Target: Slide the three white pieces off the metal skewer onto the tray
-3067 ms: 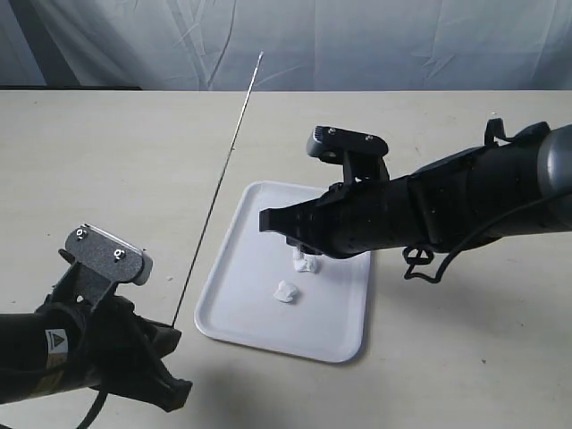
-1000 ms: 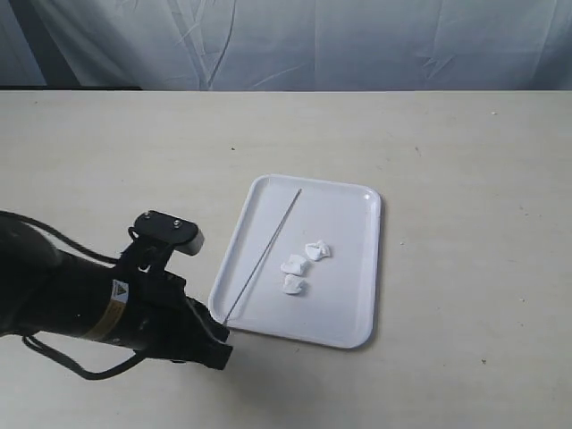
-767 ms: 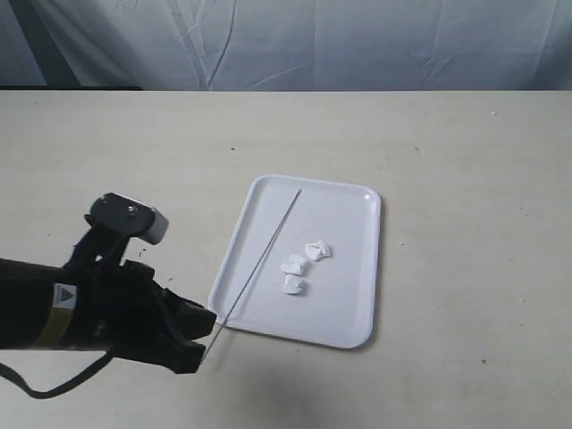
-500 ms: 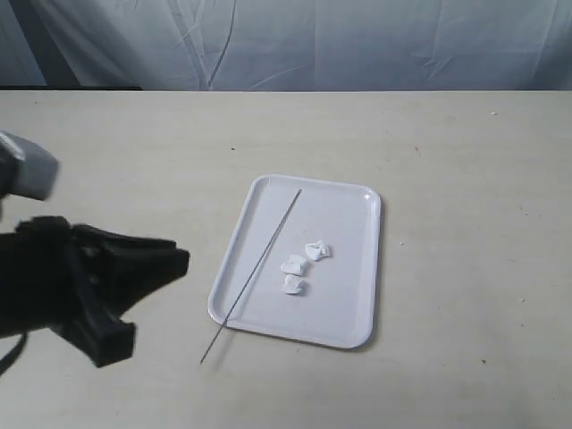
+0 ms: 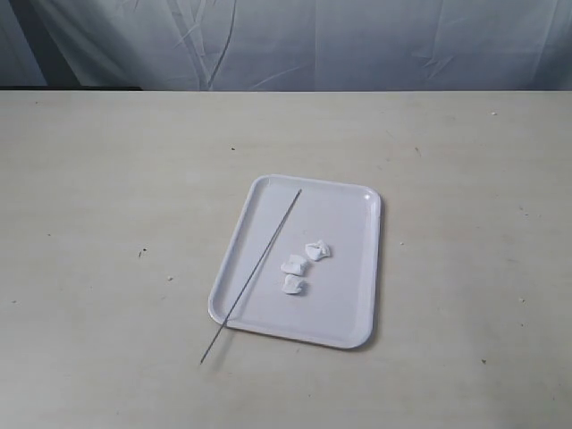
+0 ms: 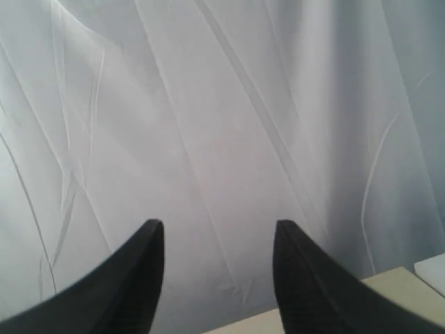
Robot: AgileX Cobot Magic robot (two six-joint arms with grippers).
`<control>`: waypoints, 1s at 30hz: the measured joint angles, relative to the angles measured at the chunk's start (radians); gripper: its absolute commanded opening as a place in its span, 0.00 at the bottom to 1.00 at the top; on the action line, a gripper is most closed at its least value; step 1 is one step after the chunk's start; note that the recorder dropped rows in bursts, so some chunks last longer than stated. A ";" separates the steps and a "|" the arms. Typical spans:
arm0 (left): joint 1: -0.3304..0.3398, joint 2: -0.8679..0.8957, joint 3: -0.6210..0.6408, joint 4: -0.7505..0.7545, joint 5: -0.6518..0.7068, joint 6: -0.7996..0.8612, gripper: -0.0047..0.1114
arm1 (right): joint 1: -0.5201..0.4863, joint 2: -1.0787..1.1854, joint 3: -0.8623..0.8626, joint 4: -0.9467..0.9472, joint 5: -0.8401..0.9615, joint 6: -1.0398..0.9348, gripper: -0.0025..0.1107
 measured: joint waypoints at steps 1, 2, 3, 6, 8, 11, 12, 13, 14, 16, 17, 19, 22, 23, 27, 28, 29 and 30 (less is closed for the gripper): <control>0.000 -0.007 0.000 0.000 0.000 0.003 0.20 | -0.017 -0.011 0.000 0.000 0.018 0.000 0.44; 0.000 -0.014 0.000 0.000 -0.002 0.003 0.20 | -0.032 -0.021 0.000 0.000 0.031 0.000 0.44; 0.000 -0.017 0.000 0.000 -0.002 0.003 0.20 | -0.045 -0.030 0.000 0.000 0.041 0.000 0.44; 0.000 -0.023 0.000 0.000 -0.006 0.015 0.20 | -0.099 -0.074 0.008 0.000 0.086 -0.020 0.44; 0.000 -0.023 0.000 0.000 -0.008 0.062 0.20 | -0.135 -0.097 0.032 0.000 0.127 -0.063 0.44; 0.000 -0.028 0.004 0.000 -0.006 0.258 0.20 | -0.183 -0.109 0.102 0.000 0.179 -0.126 0.44; 0.014 -0.034 0.005 0.000 -0.011 0.311 0.20 | -0.187 -0.109 0.133 -0.011 0.186 -0.138 0.44; 0.044 -0.046 0.008 0.000 -0.028 0.331 0.20 | -0.187 -0.109 0.155 -0.019 0.190 -0.144 0.44; 0.103 -0.053 0.008 0.000 -0.067 0.343 0.20 | -0.188 -0.109 0.180 -0.031 0.195 -0.149 0.44; 0.262 -0.067 0.008 -0.008 -0.183 0.350 0.20 | -0.190 -0.109 0.213 -0.040 0.200 -0.155 0.44; 0.357 -0.071 0.008 -0.008 -0.258 0.352 0.20 | -0.200 -0.109 0.227 -0.042 0.205 -0.157 0.44; 0.558 -0.088 0.008 -0.008 -0.421 0.333 0.20 | -0.227 -0.119 0.253 -0.020 0.240 -0.186 0.44; 0.729 -0.129 0.014 -0.006 -0.582 0.225 0.20 | -0.265 -0.170 0.298 -0.008 0.306 -0.263 0.44; 0.747 -0.143 0.023 -0.006 -0.610 0.198 0.20 | -0.274 -0.184 0.311 -0.008 0.327 -0.272 0.44; 0.755 -0.174 0.090 -0.006 -0.642 0.158 0.20 | -0.319 -0.254 0.366 -0.005 0.388 -0.289 0.44; 0.753 -0.176 0.113 -0.004 -0.642 0.156 0.20 | -0.332 -0.274 0.377 -0.005 0.398 -0.291 0.44; 0.751 -0.176 0.136 -0.004 -0.642 0.154 0.20 | -0.339 -0.286 0.387 -0.005 0.400 -0.291 0.44; 0.749 -0.176 0.154 -0.004 -0.640 0.152 0.20 | -0.344 -0.298 0.395 -0.005 0.400 -0.293 0.44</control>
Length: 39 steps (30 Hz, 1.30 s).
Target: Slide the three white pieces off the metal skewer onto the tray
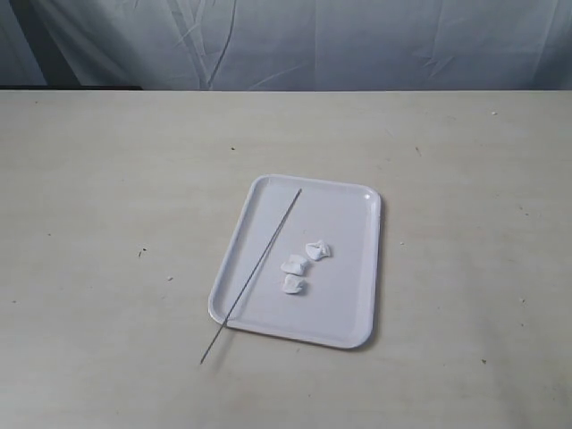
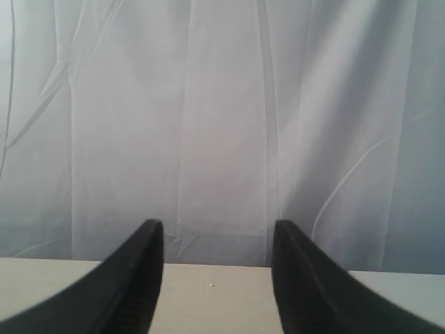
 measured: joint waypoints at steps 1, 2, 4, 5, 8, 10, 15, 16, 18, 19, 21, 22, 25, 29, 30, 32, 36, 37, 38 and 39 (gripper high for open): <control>0.000 -0.002 0.022 0.002 0.006 -0.002 0.20 | -0.005 -0.007 0.008 0.000 0.000 0.000 0.44; 0.000 -0.002 0.043 0.002 0.016 -0.002 0.20 | -0.007 -0.011 0.013 0.000 0.000 0.000 0.44; 0.000 -0.002 0.080 0.004 0.039 -0.016 0.20 | -0.007 -0.013 0.029 -0.046 0.000 0.021 0.44; 0.000 -0.002 0.099 0.005 0.053 -0.026 0.20 | -0.007 -0.013 0.038 -0.087 -0.002 0.062 0.44; 0.000 -0.002 0.147 0.005 0.103 -0.062 0.20 | -0.009 -0.014 0.076 -0.327 -0.011 0.303 0.44; 0.000 -0.002 0.181 0.005 0.146 -0.081 0.20 | -0.025 -0.020 0.100 -0.518 -0.009 0.524 0.44; 0.000 -0.002 0.219 -0.019 0.254 -0.081 0.20 | -0.076 -0.031 0.131 -0.940 0.012 0.982 0.44; 0.000 -0.002 0.220 -0.031 0.276 -0.061 0.20 | -0.086 -0.032 0.131 -1.030 0.030 1.086 0.44; 0.000 -0.002 0.220 -0.097 0.330 0.036 0.20 | -0.103 -0.033 0.131 -1.189 0.083 1.234 0.44; 0.000 -0.002 0.220 -0.143 0.350 0.096 0.20 | -0.109 -0.033 0.131 -1.264 0.114 1.307 0.44; 0.000 -0.002 0.220 -0.335 0.390 0.307 0.20 | -0.113 -0.033 0.131 -1.380 0.180 1.419 0.44; 0.000 -0.002 0.220 -0.472 0.409 0.445 0.20 | -0.115 -0.033 0.131 -1.425 0.226 1.460 0.44; 0.000 -0.002 0.220 -0.938 0.471 0.901 0.20 | -0.115 -0.033 0.132 -1.484 0.369 1.515 0.44; 0.000 -0.002 0.220 -1.519 0.605 1.473 0.20 | -0.117 -0.033 0.136 -1.499 0.449 1.540 0.44; 0.000 -0.002 0.220 -1.620 0.646 1.580 0.20 | -0.117 -0.033 0.136 -1.499 0.451 1.548 0.44; 0.000 -0.002 0.223 -1.731 0.695 1.721 0.20 | -0.117 -0.033 0.136 -1.503 0.452 1.568 0.44; 0.000 -0.002 0.223 -1.799 0.709 1.832 0.20 | -0.117 -0.033 0.136 -1.556 0.453 1.637 0.44; 0.000 -0.002 0.223 -1.801 0.709 1.842 0.20 | -0.117 -0.033 0.136 -1.579 0.453 1.663 0.44; 0.000 -0.002 0.223 -1.803 0.709 1.844 0.20 | -0.117 -0.033 0.136 -1.604 0.453 1.688 0.44; 0.000 -0.002 0.223 -1.803 0.709 1.844 0.20 | -0.117 -0.033 0.136 -1.630 0.451 1.708 0.44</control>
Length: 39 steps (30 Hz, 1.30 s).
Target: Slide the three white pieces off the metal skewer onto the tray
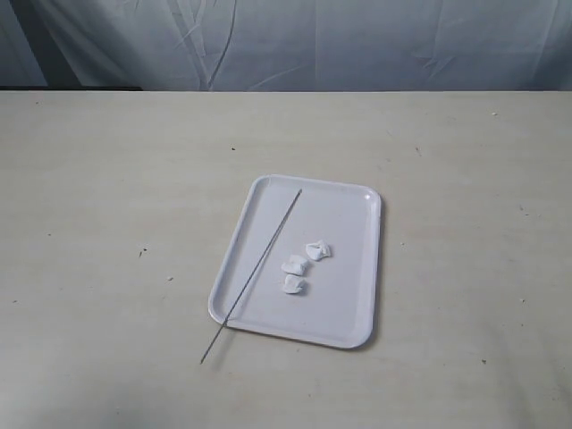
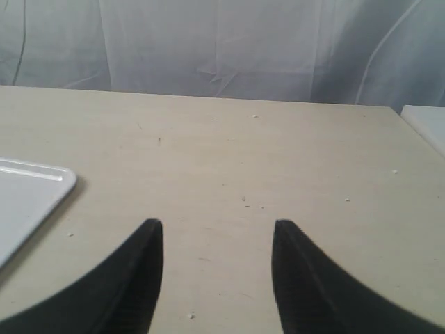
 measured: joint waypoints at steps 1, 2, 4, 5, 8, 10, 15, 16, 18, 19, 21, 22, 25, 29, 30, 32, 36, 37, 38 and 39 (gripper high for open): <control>0.000 0.000 0.000 0.000 0.000 0.000 0.20 | 0.000 0.000 0.000 -0.023 0.000 0.023 0.44; 0.000 0.000 0.000 0.000 0.002 -0.002 0.20 | 0.000 0.000 0.000 -0.041 0.000 0.045 0.44; 0.000 0.000 0.000 0.000 0.008 -0.022 0.20 | 0.000 0.000 0.000 -0.061 0.000 0.071 0.44; 0.000 0.000 0.000 0.000 0.010 -0.034 0.20 | 0.000 0.000 0.000 -0.066 0.000 0.081 0.44; 0.000 0.000 0.000 -0.002 0.017 -0.052 0.20 | 0.000 0.000 0.000 -0.077 -0.002 0.106 0.44; 0.000 0.000 0.000 -0.006 0.017 -0.057 0.20 | 0.000 0.000 0.000 -0.079 -0.002 0.120 0.44; 0.000 0.000 0.000 -0.006 0.017 -0.059 0.20 | 0.000 0.000 0.000 -0.079 -0.002 0.129 0.44; 0.000 0.000 0.000 -0.006 0.017 -0.059 0.20 | 0.000 0.000 0.000 -0.079 -0.002 0.129 0.44; 0.000 0.000 0.000 -0.006 0.017 -0.059 0.20 | 0.000 0.000 0.000 -0.079 -0.002 0.129 0.44; 0.000 0.000 0.000 -0.006 0.017 -0.059 0.20 | 0.000 0.000 0.000 -0.079 -0.002 0.129 0.44; -0.002 0.000 0.000 -0.016 0.019 -0.061 0.20 | 0.000 0.000 0.000 -0.079 -0.002 0.132 0.44; -0.002 0.000 0.000 -0.018 0.022 -0.061 0.20 | 0.000 0.000 0.000 -0.079 -0.002 0.134 0.44; -0.005 0.000 0.000 -0.042 0.048 -0.061 0.20 | 0.000 0.000 0.000 -0.079 -0.002 0.138 0.44; -0.005 0.000 0.000 -0.051 0.075 -0.061 0.20 | 0.013 0.000 0.000 -0.079 -0.002 0.157 0.44; -0.005 0.000 0.000 -0.051 0.077 -0.061 0.20 | 0.016 0.000 0.000 -0.079 -0.002 0.172 0.44; -0.005 0.000 0.000 -0.051 0.079 -0.059 0.20 | 0.025 0.000 0.000 -0.079 -0.002 0.209 0.44; -0.026 0.000 0.000 -0.051 0.081 -0.057 0.20 | 0.041 0.000 0.000 -0.079 -0.002 0.233 0.44; -0.040 0.000 0.000 -0.044 0.081 -0.057 0.20 | 0.042 0.000 0.000 -0.079 -0.002 0.233 0.44; -0.057 0.000 0.000 -0.036 0.081 -0.057 0.20 | 0.043 0.000 0.000 -0.079 -0.002 0.231 0.44; -0.075 0.000 0.000 -0.020 0.081 -0.057 0.20 | 0.043 0.000 0.000 -0.079 -0.002 0.227 0.44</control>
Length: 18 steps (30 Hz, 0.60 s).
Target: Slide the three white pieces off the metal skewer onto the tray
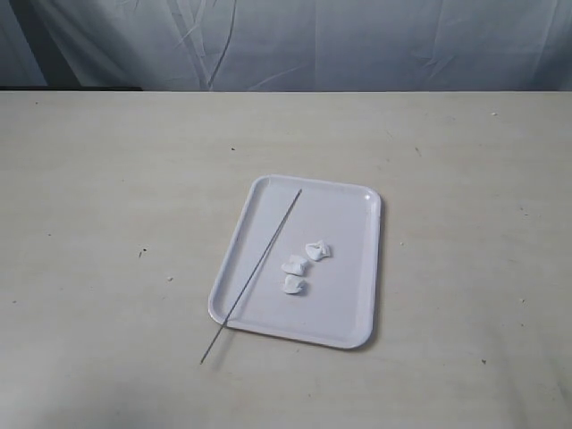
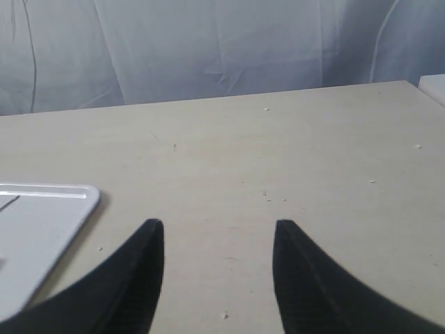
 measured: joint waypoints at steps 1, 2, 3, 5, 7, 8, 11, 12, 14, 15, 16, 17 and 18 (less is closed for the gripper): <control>-0.017 0.000 0.000 0.015 0.000 0.000 0.20 | 0.000 0.000 0.000 0.000 0.000 -0.005 0.44; -0.029 0.000 0.000 0.026 0.000 0.000 0.20 | 0.000 0.000 0.000 0.000 0.000 -0.010 0.44; -0.041 0.000 0.000 0.039 0.000 0.000 0.20 | 0.000 0.000 0.000 0.000 0.002 -0.016 0.44; -0.050 0.000 0.000 0.055 0.000 0.001 0.20 | 0.000 0.000 0.000 0.000 0.002 -0.039 0.44; -0.053 0.000 0.000 0.062 0.000 0.001 0.20 | 0.000 0.000 0.000 0.000 0.002 -0.075 0.44; -0.053 0.000 0.000 0.065 0.000 -0.002 0.20 | 0.000 0.000 0.000 0.000 0.002 -0.094 0.44; -0.053 0.000 0.000 0.072 0.000 -0.023 0.20 | 0.000 0.000 0.000 0.000 0.002 -0.117 0.44; -0.053 0.000 0.000 0.077 0.000 -0.035 0.20 | 0.000 0.000 0.000 0.000 0.002 -0.120 0.44; -0.053 0.000 0.000 0.077 0.000 -0.059 0.20 | 0.000 0.000 0.000 0.000 0.002 -0.127 0.44; -0.053 0.000 0.000 0.077 0.000 -0.070 0.20 | 0.000 0.000 0.000 0.000 0.002 -0.127 0.44; -0.053 0.000 0.000 0.077 0.000 -0.075 0.20 | 0.000 0.000 0.000 0.000 0.002 -0.127 0.44; -0.053 0.000 0.000 0.077 0.000 -0.080 0.20 | 0.000 0.000 0.000 0.000 0.002 -0.127 0.44; -0.050 0.000 0.000 0.077 0.000 -0.083 0.20 | 0.002 0.000 0.000 0.000 0.002 -0.127 0.44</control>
